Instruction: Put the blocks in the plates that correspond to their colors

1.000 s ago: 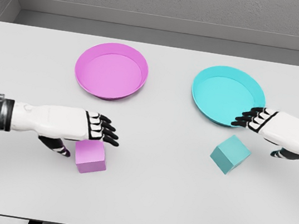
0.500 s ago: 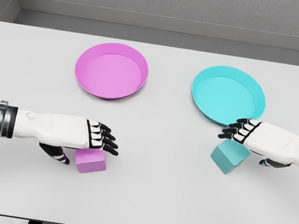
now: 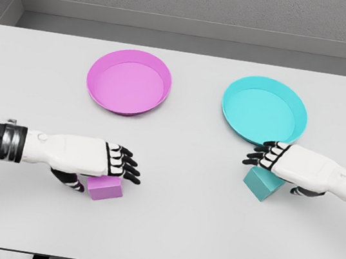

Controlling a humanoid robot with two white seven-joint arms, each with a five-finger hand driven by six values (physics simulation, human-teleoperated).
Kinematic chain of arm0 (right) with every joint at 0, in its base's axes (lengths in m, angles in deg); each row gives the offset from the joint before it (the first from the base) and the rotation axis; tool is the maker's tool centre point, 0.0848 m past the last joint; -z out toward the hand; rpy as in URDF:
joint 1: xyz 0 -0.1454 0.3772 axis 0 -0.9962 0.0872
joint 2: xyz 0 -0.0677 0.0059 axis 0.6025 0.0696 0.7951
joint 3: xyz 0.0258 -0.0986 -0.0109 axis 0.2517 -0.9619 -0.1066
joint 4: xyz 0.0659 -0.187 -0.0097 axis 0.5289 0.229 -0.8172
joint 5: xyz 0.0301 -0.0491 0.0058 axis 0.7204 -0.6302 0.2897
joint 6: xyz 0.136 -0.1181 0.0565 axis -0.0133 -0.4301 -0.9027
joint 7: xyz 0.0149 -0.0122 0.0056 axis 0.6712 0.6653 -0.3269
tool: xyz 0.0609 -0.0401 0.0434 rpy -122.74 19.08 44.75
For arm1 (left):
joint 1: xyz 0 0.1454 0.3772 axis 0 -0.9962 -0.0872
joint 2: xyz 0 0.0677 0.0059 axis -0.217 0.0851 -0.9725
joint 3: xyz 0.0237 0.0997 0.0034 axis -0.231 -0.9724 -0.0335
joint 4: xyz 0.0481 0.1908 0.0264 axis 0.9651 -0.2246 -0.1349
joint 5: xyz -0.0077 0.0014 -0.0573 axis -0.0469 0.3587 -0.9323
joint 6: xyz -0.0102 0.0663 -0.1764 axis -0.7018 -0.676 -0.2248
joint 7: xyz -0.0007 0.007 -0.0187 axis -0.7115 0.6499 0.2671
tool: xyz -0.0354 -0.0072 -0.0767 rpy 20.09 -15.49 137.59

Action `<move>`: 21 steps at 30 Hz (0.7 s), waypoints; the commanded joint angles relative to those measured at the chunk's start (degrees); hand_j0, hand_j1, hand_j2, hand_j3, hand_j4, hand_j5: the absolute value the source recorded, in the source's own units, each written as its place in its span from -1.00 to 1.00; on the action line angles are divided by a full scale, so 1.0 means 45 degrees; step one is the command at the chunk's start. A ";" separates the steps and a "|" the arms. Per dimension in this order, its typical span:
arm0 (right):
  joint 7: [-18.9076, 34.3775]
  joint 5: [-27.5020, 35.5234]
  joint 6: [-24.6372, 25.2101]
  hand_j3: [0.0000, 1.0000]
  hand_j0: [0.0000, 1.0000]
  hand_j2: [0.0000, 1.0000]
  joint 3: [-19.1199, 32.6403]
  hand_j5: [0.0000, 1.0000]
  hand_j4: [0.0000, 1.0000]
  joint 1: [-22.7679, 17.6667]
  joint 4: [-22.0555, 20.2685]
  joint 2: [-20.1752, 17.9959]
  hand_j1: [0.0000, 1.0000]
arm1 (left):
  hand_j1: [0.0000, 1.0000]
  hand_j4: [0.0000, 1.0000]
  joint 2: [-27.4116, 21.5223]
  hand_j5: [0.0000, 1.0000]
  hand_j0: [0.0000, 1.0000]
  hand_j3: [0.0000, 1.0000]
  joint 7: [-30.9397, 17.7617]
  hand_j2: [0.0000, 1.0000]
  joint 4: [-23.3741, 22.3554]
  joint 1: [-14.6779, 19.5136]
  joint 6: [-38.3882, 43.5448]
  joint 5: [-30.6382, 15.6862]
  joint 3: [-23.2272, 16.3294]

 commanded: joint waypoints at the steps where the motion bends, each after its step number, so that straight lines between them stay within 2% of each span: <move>1: -0.0004 -0.0079 0.0030 1.00 1.00 1.00 -0.0375 1.00 1.00 0.0000 -0.0004 0.0087 1.00 | 1.00 1.00 0.0144 1.00 1.00 1.00 0.0005 1.00 -0.0004 0.0000 0.0019 0.0091 -0.0025; 8: -0.0004 -0.0333 0.0030 1.00 1.00 1.00 -0.0376 1.00 1.00 0.0137 0.0016 0.0126 1.00 | 0.98 0.98 0.0047 0.98 0.98 0.98 0.0005 0.98 0.0016 0.0000 0.0019 0.0091 -0.0025; 11: -0.0004 -0.0392 0.0030 1.00 1.00 1.00 -0.0395 1.00 1.00 0.0156 0.0016 0.0302 1.00 | 0.74 0.74 0.0047 0.74 0.74 0.74 0.0005 0.74 0.0016 0.0000 0.0019 0.0110 -0.0025; 14: -0.0004 -0.0782 0.0030 1.00 1.00 1.00 -0.0395 1.00 1.00 0.0137 0.0035 0.0361 1.00 | 0.66 0.66 0.0008 0.66 0.66 0.66 -0.0151 0.66 -0.0003 -0.0019 0.0019 0.0091 -0.0045; 18: -0.0004 -0.0802 0.0030 1.00 1.00 1.00 -0.0376 1.00 1.00 0.0156 0.0074 0.0380 1.00 | 0.64 0.64 -0.0012 0.64 0.64 0.64 -0.0171 0.64 -0.0004 -0.0020 0.0019 0.0110 -0.0064; 21: 0.0035 -0.0997 0.0030 1.00 1.00 1.00 -0.0395 1.00 1.00 0.0156 0.0094 0.0576 1.00 | 0.49 0.49 -0.0090 0.49 0.49 0.49 -0.0171 0.49 -0.0003 -0.0020 0.0019 0.0208 -0.0064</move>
